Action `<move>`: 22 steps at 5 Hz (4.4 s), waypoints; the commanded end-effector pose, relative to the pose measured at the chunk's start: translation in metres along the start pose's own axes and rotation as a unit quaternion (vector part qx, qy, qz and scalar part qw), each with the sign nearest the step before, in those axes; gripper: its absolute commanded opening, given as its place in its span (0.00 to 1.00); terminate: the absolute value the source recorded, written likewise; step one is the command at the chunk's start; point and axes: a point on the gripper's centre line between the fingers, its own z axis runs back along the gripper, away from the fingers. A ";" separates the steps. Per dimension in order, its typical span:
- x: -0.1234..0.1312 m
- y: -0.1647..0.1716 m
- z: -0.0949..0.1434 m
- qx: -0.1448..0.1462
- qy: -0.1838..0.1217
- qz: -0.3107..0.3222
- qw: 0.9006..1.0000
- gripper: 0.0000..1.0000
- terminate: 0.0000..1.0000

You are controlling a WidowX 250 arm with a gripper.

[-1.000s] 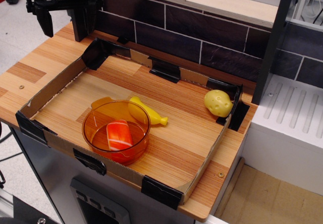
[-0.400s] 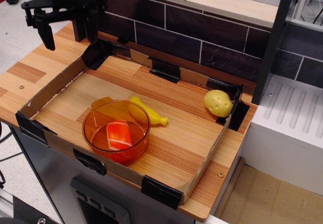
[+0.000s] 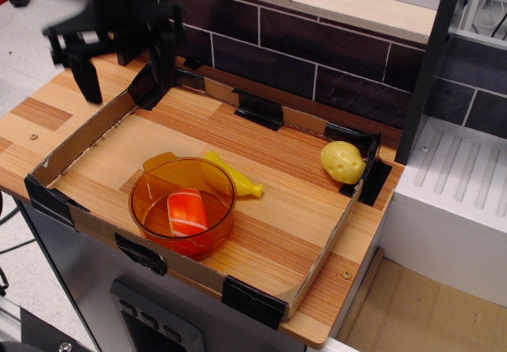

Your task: Take sushi out of pot

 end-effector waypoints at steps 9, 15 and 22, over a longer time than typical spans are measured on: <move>-0.043 -0.013 -0.003 -0.024 0.024 -0.007 0.999 0.00 0.00; 0.040 -0.051 -0.029 0.011 -0.050 0.031 0.998 0.00 0.00; 0.061 -0.032 0.001 -0.028 -0.042 0.079 0.996 1.00 0.00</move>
